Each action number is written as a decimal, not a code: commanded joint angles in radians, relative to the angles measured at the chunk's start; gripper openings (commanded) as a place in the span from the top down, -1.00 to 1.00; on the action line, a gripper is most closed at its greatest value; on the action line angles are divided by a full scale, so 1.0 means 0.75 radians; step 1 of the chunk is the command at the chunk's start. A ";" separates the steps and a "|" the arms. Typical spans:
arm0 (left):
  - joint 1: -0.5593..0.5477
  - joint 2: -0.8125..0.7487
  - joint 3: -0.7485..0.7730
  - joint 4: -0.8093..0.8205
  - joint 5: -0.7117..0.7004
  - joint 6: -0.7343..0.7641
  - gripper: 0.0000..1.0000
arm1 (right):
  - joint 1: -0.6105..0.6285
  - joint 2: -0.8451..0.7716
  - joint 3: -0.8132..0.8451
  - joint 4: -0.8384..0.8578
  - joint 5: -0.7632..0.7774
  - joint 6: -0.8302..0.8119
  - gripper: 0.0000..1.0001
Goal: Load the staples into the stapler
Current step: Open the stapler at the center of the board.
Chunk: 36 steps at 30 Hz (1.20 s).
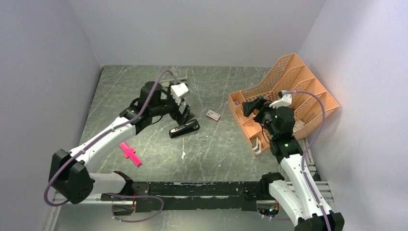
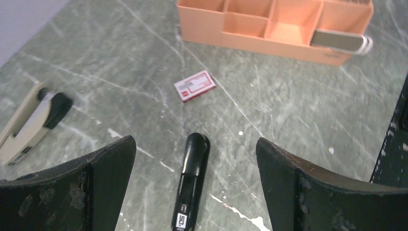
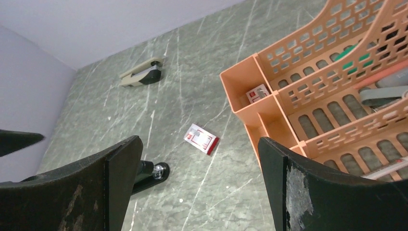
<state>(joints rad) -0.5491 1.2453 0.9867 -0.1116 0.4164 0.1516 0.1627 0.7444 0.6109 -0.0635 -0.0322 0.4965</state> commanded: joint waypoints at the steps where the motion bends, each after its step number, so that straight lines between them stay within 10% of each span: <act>1: -0.100 0.105 0.010 -0.107 0.046 0.248 -0.98 | -0.008 -0.022 -0.009 0.066 -0.103 -0.058 -0.90; 16: -0.160 0.467 0.157 -0.280 -0.174 0.399 -0.97 | -0.006 -0.022 -0.050 0.051 -0.148 -0.123 -0.88; 36: -0.194 0.743 0.336 -0.332 -0.242 0.373 -0.46 | -0.006 0.079 -0.032 0.026 -0.178 -0.126 -0.81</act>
<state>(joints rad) -0.6861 1.7679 1.1820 -0.3359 0.2520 0.4259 0.1627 0.7967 0.5812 -0.0425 -0.1444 0.4168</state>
